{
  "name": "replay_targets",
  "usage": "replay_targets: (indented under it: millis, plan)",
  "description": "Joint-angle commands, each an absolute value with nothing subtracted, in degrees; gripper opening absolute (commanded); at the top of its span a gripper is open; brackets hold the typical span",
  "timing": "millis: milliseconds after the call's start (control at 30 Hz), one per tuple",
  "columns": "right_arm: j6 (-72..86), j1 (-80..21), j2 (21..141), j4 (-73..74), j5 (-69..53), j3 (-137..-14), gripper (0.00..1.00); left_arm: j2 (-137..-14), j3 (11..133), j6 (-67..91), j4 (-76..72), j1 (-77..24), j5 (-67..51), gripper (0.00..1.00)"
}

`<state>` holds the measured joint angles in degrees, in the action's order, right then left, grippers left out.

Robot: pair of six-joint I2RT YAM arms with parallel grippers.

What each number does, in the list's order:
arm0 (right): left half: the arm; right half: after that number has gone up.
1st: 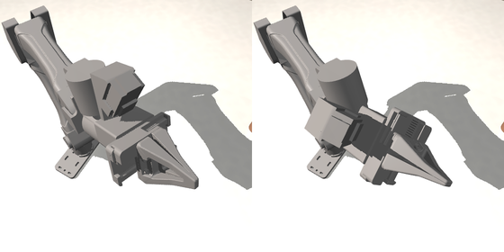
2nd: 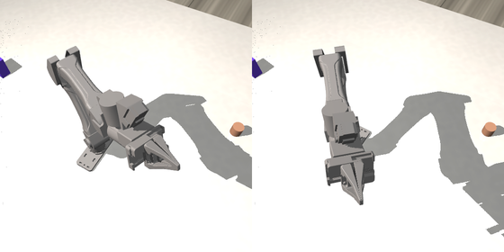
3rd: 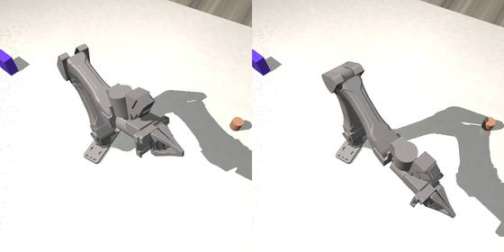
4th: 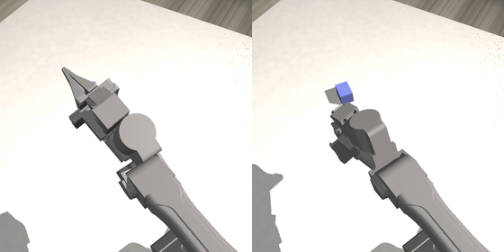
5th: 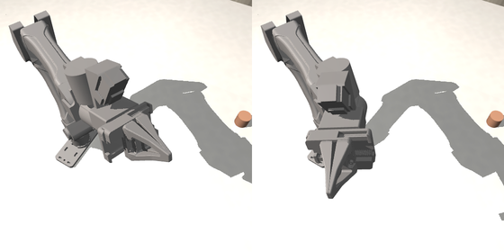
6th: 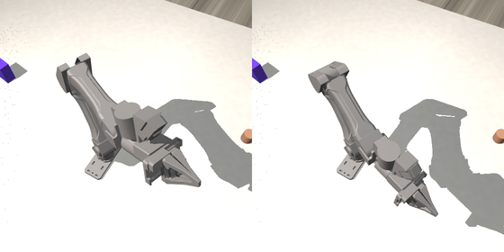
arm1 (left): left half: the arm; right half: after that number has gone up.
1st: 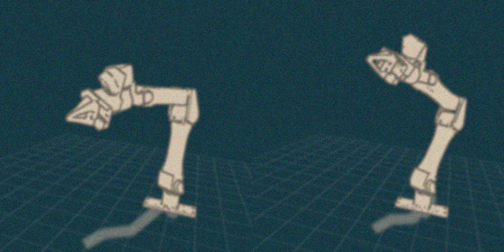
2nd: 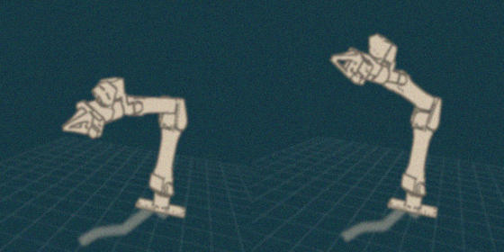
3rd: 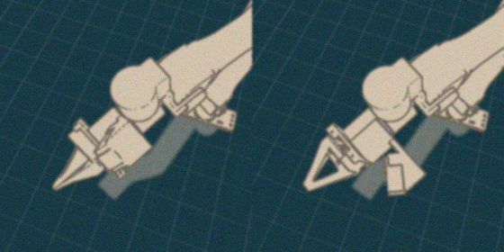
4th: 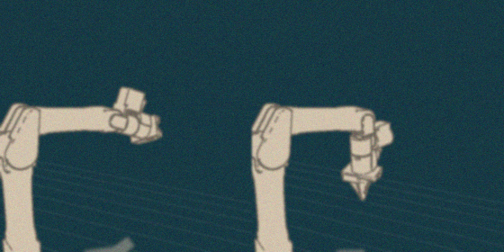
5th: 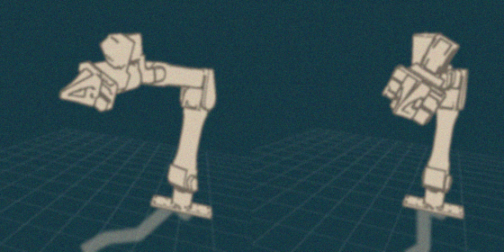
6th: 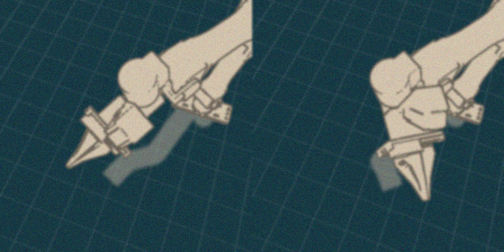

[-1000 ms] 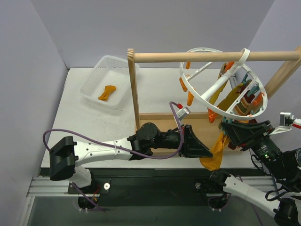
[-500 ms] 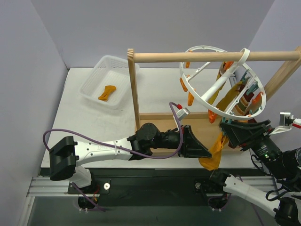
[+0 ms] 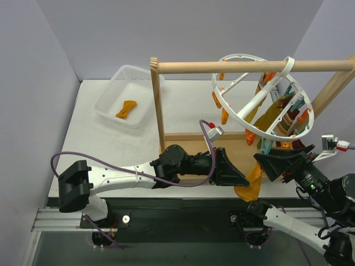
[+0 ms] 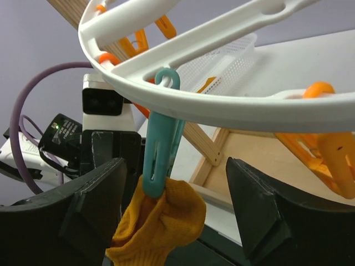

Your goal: Remove the socks clipped to the hanger

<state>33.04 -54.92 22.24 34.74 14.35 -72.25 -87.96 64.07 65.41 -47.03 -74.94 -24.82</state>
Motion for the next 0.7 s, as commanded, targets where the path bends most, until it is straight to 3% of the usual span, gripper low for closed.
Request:
replay_targets:
  millis: [0,167,267,433,633,667]
  plan:
    - [35.76,-55.55,20.14,37.79,11.52,-73.65,0.75,-87.80,65.30,65.83,-50.54,-74.97,-27.16,0.00]
    - [37.97,-55.46,18.37,40.07,8.27,-71.29,0.78,-87.63,65.92,64.25,-48.26,-74.97,-26.54,0.00]
    - [38.93,-55.46,17.58,40.43,6.69,-69.62,0.74,-87.28,66.71,62.94,-46.15,-74.88,-26.19,0.00]
    - [39.90,-55.46,17.84,38.77,5.45,-68.20,0.55,-87.28,67.50,61.96,-44.39,-74.97,-25.75,0.00]
    - [39.02,-55.46,19.16,38.23,4.13,-68.64,0.11,-87.02,68.20,59.68,-39.22,-75.06,-24.53,0.00]
    - [39.02,-55.46,18.73,38.23,4.48,-68.47,0.02,-86.66,68.20,57.76,-37.72,-75.15,-24.09,0.11]
